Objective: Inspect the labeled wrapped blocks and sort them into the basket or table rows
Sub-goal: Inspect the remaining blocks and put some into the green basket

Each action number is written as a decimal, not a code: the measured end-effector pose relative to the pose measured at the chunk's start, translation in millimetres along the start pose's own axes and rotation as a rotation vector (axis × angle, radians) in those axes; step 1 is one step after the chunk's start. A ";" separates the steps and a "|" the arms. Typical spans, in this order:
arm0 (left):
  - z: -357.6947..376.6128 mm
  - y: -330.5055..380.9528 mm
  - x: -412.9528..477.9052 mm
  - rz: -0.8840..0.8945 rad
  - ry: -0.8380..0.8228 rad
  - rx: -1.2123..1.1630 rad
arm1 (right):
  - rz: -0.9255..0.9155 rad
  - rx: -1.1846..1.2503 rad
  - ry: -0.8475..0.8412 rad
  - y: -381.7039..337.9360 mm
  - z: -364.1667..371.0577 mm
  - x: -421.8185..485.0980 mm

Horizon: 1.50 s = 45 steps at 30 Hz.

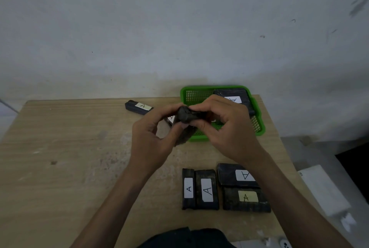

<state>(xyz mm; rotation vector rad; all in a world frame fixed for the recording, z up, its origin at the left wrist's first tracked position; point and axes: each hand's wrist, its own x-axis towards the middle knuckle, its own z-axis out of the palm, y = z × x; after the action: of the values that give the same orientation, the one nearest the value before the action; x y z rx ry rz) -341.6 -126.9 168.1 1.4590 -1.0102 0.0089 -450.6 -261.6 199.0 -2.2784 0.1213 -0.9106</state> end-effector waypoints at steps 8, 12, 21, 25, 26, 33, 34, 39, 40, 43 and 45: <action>-0.1 0.5 -2.3 0.044 -0.076 0.099 | 0.022 0.101 0.016 -1.1 8.3 -6.2; -2.0 -1.3 0.6 -0.082 -0.183 0.050 | 0.100 0.148 0.046 -0.8 10.0 -6.8; 1.1 -5.1 -6.7 -0.181 -0.420 -0.047 | -0.023 -0.009 -0.316 -9.7 -8.3 -4.3; 0.0 -6.7 -6.6 -0.158 -0.473 0.029 | 0.019 0.006 -0.172 -12.1 -4.0 -4.5; -0.6 -6.4 -7.2 -0.154 -0.483 0.049 | 0.033 0.027 -0.140 -12.3 -3.3 -3.9; -1.7 -5.5 -10.7 -0.145 -0.532 0.109 | 0.276 0.166 -0.071 -11.5 -1.1 -4.1; -1.9 -6.4 -10.9 -0.156 -0.544 0.078 | 0.361 0.252 -0.095 -11.6 -3.4 -3.9; -9.4 -10.4 -11.6 -0.214 -0.590 -0.075 | 0.488 0.504 -0.345 -8.4 -16.6 -4.9; -10.3 -9.5 -11.1 -0.216 -0.603 -0.110 | 0.470 0.468 -0.372 -7.4 -17.7 -5.2; -12.9 -3.5 -9.0 -0.233 -0.637 -0.252 | 0.404 0.346 -0.460 -8.3 -22.0 -2.7; -14.4 0.9 -6.5 -0.265 -0.660 -0.326 | 0.360 0.318 -0.512 -10.7 -26.0 0.5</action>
<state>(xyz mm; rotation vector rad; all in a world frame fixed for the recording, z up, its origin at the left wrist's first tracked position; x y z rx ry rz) -338.0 -111.4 168.1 1.2989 -1.2573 -0.8380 -468.4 -268.0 219.7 -2.0274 0.1414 -0.1353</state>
